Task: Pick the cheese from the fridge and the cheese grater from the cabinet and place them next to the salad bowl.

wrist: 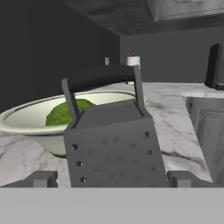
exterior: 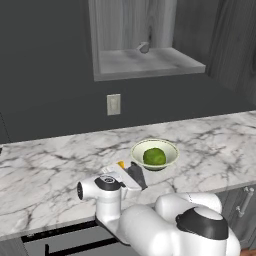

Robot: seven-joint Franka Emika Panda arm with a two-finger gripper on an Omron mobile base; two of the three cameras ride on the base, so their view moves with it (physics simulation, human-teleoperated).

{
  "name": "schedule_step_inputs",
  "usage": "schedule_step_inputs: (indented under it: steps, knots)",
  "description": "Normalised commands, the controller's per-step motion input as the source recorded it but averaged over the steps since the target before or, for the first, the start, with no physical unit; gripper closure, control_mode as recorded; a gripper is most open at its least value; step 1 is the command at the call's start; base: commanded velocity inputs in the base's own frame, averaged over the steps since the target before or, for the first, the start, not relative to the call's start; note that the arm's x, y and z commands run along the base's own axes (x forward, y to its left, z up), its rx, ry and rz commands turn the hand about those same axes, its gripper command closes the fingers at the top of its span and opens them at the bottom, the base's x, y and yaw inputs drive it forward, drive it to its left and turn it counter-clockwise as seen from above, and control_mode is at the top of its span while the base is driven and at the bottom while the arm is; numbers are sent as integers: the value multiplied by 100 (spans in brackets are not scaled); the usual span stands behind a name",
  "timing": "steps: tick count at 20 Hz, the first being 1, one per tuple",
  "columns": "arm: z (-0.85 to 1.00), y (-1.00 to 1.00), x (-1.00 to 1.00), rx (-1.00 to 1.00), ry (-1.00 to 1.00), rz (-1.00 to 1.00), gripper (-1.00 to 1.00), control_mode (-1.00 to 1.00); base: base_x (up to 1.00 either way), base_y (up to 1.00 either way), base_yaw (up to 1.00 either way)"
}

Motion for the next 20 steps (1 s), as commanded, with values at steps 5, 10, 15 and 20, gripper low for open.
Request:
schedule_step_inputs:
  steps: [5,10,15,20]
  knots:
    - [0,11,0,0,0,0,-100,-100,0,0,0]
    - [0,15,0,0,0,0,-100,-100,0,0,0]
    - [1,16,0,0,0,0,-100,-100,0,0,0]
    - [2,13,0,0,0,0,-100,-100,0,0,0]
